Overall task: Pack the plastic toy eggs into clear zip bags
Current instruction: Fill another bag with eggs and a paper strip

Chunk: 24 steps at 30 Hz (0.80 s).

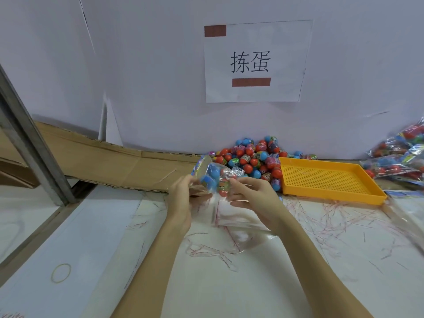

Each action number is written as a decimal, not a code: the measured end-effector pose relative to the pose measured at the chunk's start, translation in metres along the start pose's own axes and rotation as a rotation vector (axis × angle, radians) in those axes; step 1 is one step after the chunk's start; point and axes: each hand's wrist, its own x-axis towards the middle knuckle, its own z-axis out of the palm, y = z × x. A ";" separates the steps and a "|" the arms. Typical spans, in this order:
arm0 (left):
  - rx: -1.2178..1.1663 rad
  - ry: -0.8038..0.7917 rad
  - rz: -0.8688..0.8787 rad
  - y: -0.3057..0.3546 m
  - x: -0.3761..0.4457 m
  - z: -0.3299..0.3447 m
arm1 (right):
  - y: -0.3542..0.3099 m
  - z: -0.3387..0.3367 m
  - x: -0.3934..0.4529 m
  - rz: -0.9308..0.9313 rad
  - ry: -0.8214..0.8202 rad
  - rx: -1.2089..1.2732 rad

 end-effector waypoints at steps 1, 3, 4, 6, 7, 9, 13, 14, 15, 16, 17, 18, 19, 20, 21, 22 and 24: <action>-0.012 -0.046 -0.030 0.002 0.000 -0.001 | -0.001 -0.003 0.000 -0.011 -0.008 -0.015; 0.014 -0.116 -0.050 0.004 0.001 -0.005 | -0.002 -0.009 -0.001 -0.022 -0.059 -0.079; 0.068 -0.127 -0.025 0.004 0.002 -0.006 | -0.002 -0.010 -0.002 -0.022 -0.089 -0.118; 0.210 -0.091 0.108 0.001 0.002 -0.006 | -0.001 -0.010 -0.002 -0.031 -0.123 -0.186; 0.259 -0.055 0.178 0.000 0.001 -0.005 | -0.001 -0.008 -0.002 -0.034 -0.121 -0.200; 0.280 -0.019 0.237 -0.001 0.000 -0.003 | -0.002 -0.004 -0.003 -0.019 -0.070 -0.189; 0.299 -0.016 0.287 0.001 -0.004 -0.001 | 0.002 -0.004 0.000 -0.081 0.047 -0.368; 0.311 -0.015 0.303 0.002 -0.005 -0.001 | 0.004 -0.004 0.001 -0.109 0.046 -0.408; 0.319 -0.014 0.315 0.002 -0.006 -0.001 | 0.005 -0.004 0.001 -0.130 0.050 -0.430; 0.324 -0.011 0.327 0.002 -0.007 0.000 | 0.005 -0.004 0.001 -0.138 0.061 -0.432; 0.327 -0.007 0.338 0.002 -0.007 0.000 | 0.005 -0.004 0.001 -0.129 0.074 -0.399; 0.327 -0.005 0.353 0.002 -0.008 0.000 | 0.004 -0.004 0.001 -0.099 0.079 -0.319; 0.325 -0.004 0.365 0.003 -0.007 -0.001 | 0.002 -0.003 0.000 -0.050 0.072 -0.208; 0.320 0.000 0.376 0.003 -0.007 -0.001 | 0.001 -0.001 -0.001 0.000 0.061 -0.101; 0.316 0.007 0.387 0.003 -0.007 0.000 | -0.001 0.000 -0.001 0.035 0.060 -0.015; 0.313 0.013 0.398 0.002 -0.007 0.001 | -0.002 0.002 -0.002 0.052 0.073 0.049; 0.301 0.027 0.412 0.000 -0.008 0.003 | -0.005 0.006 -0.002 0.068 0.121 0.139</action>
